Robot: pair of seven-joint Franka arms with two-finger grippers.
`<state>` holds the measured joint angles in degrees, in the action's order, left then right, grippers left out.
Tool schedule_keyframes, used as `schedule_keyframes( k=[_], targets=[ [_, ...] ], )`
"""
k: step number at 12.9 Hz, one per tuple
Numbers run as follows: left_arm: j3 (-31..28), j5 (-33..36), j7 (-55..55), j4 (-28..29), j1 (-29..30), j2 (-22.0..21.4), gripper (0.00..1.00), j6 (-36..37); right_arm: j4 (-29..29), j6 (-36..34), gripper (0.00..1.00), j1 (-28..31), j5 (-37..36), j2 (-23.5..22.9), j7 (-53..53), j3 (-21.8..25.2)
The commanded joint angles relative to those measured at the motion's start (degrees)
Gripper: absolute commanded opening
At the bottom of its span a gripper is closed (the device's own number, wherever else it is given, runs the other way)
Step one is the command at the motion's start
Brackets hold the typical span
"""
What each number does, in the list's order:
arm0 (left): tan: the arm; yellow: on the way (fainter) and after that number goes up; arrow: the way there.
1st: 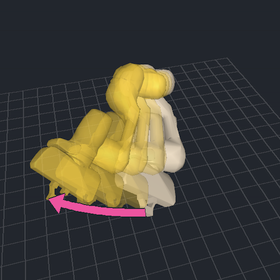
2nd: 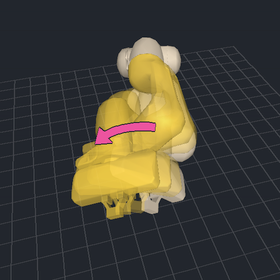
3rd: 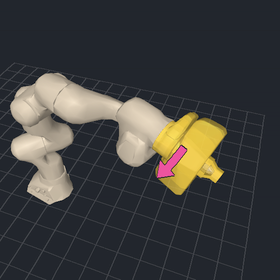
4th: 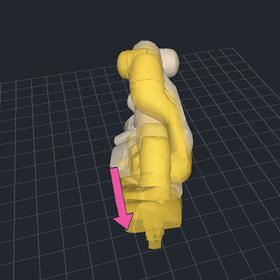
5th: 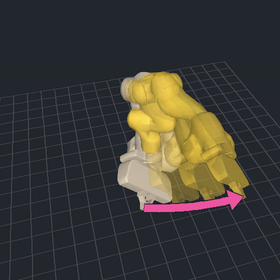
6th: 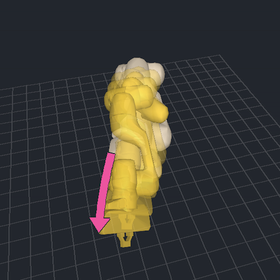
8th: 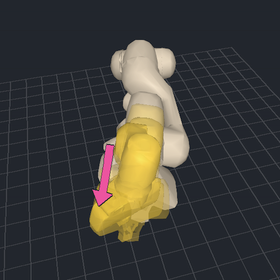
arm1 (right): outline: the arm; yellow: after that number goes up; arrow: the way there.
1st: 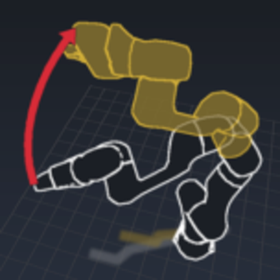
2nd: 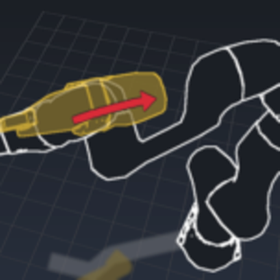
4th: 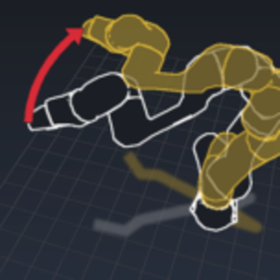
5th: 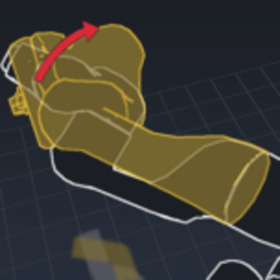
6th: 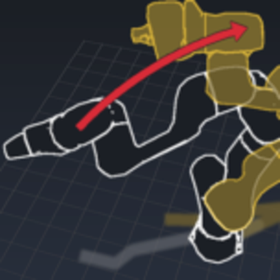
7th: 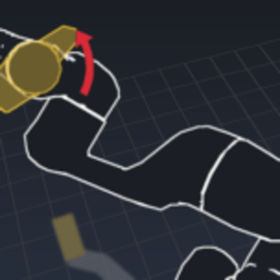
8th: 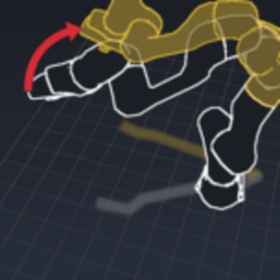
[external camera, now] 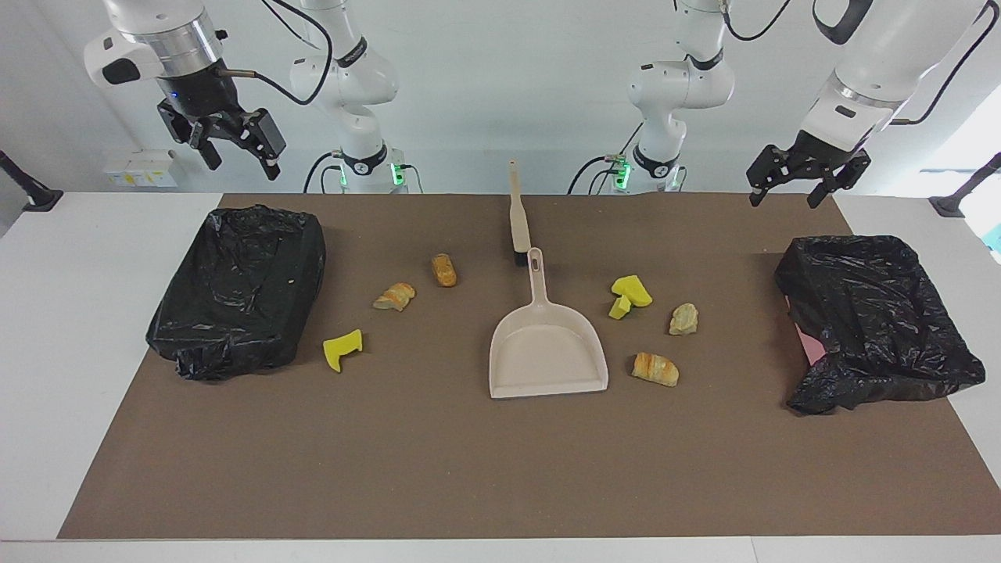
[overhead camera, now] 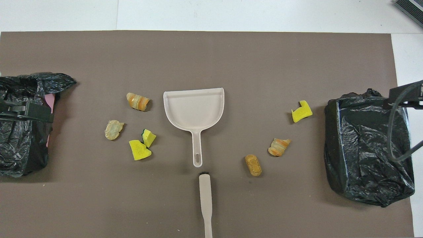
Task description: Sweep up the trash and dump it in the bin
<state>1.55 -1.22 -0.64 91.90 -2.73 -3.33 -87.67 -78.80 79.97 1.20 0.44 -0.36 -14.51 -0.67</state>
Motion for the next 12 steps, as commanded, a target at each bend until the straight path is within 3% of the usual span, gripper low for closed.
schedule_keyframes(
  k=[1,5,12],
  targets=[
    [-0.23,0.6,-0.59,2.23,-0.61,-1.6,1.0,0.39,-1.36,0.1,1.0,0.82,0.61,1.15,1.24,-0.04],
    [0.3,0.25,-0.5,6.0,-1.13,-2.38,1.0,-0.57,-1.36,0.1,1.0,0.73,0.61,1.15,1.24,-0.04],
    [0.3,0.07,2.64,25.32,-10.17,-8.62,1.0,-14.8,-1.62,-0.69,1.0,0.82,0.61,1.41,1.32,0.14]
  ],
)
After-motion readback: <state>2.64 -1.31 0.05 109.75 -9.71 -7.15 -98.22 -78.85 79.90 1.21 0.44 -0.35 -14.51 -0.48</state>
